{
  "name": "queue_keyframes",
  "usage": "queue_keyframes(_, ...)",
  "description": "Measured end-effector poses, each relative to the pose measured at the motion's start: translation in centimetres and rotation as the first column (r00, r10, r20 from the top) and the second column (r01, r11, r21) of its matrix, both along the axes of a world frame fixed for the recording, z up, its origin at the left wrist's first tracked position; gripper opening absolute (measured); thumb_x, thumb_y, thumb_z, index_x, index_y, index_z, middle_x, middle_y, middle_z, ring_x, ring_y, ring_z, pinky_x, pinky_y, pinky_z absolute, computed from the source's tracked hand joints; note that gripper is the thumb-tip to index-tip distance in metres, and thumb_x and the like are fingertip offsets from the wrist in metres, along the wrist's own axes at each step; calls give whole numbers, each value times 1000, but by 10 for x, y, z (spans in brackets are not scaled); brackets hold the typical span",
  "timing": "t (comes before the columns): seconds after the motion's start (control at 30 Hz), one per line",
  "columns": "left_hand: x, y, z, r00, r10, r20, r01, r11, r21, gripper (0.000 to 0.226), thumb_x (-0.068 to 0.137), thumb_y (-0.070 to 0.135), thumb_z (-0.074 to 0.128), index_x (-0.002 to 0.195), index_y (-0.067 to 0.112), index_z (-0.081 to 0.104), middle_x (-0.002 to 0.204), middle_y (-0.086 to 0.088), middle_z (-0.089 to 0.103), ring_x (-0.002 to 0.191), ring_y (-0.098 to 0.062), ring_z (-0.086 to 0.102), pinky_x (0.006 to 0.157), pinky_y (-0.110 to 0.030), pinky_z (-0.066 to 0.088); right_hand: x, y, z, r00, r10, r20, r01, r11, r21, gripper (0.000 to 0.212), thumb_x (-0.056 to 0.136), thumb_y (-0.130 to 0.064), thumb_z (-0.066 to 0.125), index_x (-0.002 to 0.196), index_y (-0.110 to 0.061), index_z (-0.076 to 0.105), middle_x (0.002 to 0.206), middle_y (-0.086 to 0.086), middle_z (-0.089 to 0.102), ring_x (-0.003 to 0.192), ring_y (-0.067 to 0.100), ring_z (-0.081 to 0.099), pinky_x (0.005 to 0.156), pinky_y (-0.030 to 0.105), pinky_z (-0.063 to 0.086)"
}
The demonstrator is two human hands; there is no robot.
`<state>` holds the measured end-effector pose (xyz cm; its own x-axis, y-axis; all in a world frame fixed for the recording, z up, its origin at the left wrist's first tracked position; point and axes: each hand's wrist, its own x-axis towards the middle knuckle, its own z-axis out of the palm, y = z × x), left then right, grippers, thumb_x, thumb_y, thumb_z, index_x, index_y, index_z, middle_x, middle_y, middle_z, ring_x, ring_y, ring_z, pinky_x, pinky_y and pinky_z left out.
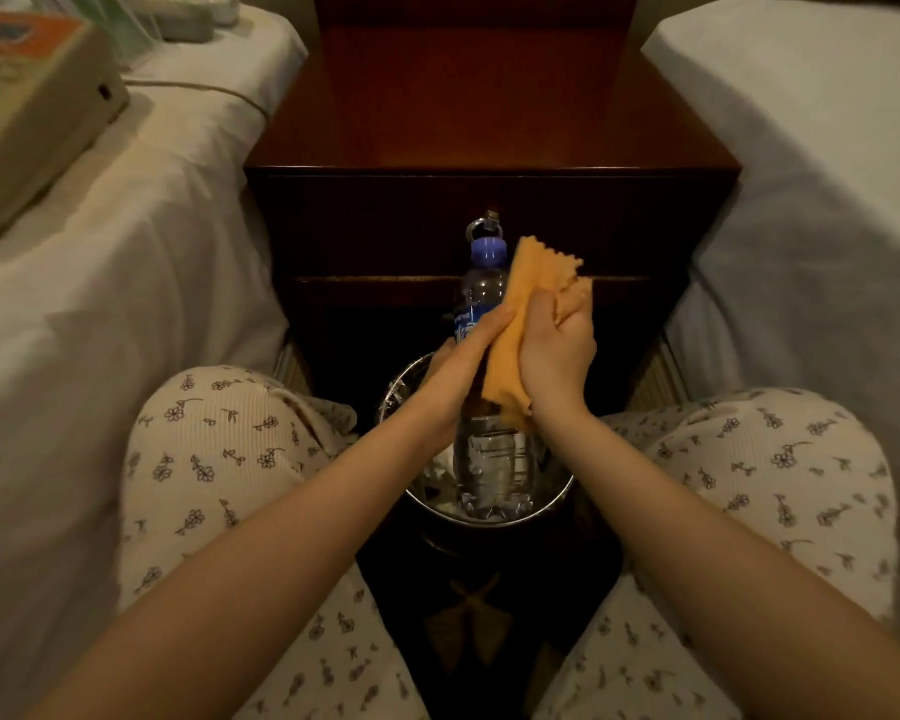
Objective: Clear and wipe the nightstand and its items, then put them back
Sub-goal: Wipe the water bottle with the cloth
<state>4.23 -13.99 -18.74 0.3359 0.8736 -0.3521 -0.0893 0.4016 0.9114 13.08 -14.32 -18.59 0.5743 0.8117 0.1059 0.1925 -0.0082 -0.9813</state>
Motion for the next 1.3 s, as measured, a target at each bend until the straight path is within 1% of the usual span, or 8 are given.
queue_keyframes(0.17,3,3,-4,991,90,-103,-87,996,28,53,78,30,71,125,14,53,114,-9,66,97,-22,65,84,-32,54,6,9,-6,919,-74,-387,-39,960,-276,29,98,-28,43,111,-7,58,95,7,63,89,23,63,84,41,53)
queue_keyframes(0.33,0,9,-1,979,160,-124,-121,953,276,64,63,19,82,121,12,54,115,-6,64,103,-20,62,83,-25,52,14,11,0,825,-14,-565,-265,873,-409,20,99,-28,43,93,-14,56,76,2,55,64,13,51,56,24,42)
queue_keyframes(0.47,-3,13,7,983,122,-140,-58,918,393,75,36,39,76,106,19,58,103,-1,68,96,-16,65,82,-28,54,18,22,9,851,64,-521,-378,763,-525,25,101,-26,36,107,-11,56,117,9,58,79,18,52,59,19,37)
queue_keyframes(0.6,-16,19,18,999,-37,-8,37,921,389,53,39,32,69,90,16,61,78,7,69,73,-8,65,67,-22,52,19,30,7,909,323,-265,-416,650,-636,33,100,-25,41,73,-8,50,75,10,52,64,19,48,59,25,39)
queue_keyframes(0.8,-27,18,32,952,-271,145,210,918,336,50,44,31,57,89,9,56,65,6,66,60,-7,62,54,-17,50,15,8,29,678,624,-390,-712,424,-560,30,100,-18,35,75,-11,50,62,3,57,46,9,58,46,20,48)
queue_keyframes(1.07,-33,26,47,954,-276,-114,298,854,426,44,53,42,62,89,18,60,69,9,69,66,-3,65,59,-17,51,12,10,24,640,638,-428,-766,575,-288,31,100,-13,33,73,-14,48,45,-7,59,42,0,56,44,11,47)
queue_keyframes(1.2,-23,22,35,982,-81,-170,153,870,469,61,45,44,70,99,18,61,86,9,67,76,1,65,66,-14,50,11,22,20,609,449,-653,-683,717,-143,33,101,-17,33,78,-8,54,58,3,65,56,14,63,51,22,53)
queue_keyframes(1.3,-15,16,21,984,59,-170,43,842,538,59,53,19,85,102,23,54,97,10,62,88,1,61,72,-10,50,10,28,19,644,238,-727,-485,862,-148,33,100,-15,35,71,-12,50,56,4,58,61,14,52,53,21,46)
